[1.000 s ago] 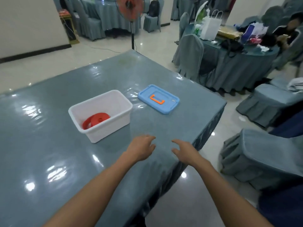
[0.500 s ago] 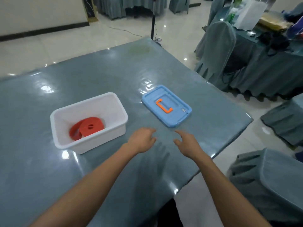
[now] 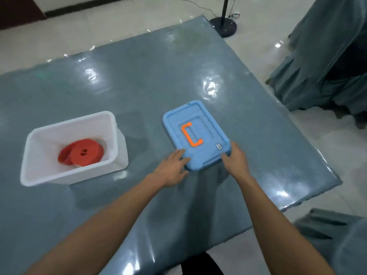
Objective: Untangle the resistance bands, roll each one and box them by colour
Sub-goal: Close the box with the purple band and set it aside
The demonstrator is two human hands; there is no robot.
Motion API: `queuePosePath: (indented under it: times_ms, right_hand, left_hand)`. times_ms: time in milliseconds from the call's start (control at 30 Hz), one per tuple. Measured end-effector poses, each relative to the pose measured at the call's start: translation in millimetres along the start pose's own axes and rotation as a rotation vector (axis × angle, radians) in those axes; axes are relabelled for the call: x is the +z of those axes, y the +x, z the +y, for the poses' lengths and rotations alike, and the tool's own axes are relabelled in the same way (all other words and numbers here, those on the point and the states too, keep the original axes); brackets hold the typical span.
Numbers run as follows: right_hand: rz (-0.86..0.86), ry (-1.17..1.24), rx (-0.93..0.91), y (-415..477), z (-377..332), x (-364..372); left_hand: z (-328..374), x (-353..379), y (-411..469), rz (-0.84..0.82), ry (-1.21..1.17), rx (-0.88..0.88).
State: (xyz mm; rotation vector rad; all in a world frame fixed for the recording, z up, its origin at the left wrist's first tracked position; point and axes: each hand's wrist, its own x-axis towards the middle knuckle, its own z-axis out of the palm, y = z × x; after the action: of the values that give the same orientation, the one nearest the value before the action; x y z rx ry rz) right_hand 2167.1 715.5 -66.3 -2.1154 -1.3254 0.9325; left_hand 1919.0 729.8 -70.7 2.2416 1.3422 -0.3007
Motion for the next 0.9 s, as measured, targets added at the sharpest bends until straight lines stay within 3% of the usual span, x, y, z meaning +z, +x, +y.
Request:
queuePosePath:
  times_ms: [233,433,633,733,900]
  right_hand:
    - [0.060,-0.012,0.026,35,6,5]
    - [0.095,0.154,0.113,35,2,1]
    - [0.093,0.103,0.041,37,-13,-16]
    - [0.066,0.131,-0.058,38,-34,-19]
    - [0.037,0.248,-0.197,35,-101,-1]
  left_hand:
    - [7,8,-2,0.040,-0.044,-0.054]
    - [2,-5,-9,0.134,-0.218,-0.106]
    - [-13,-71,-19,0.487,-0.357,-0.090]
    - [-27,-106,-33,0.707,-0.411,-0.165]
    - [-70,-139,-76,0.852,-0.409,-0.286]
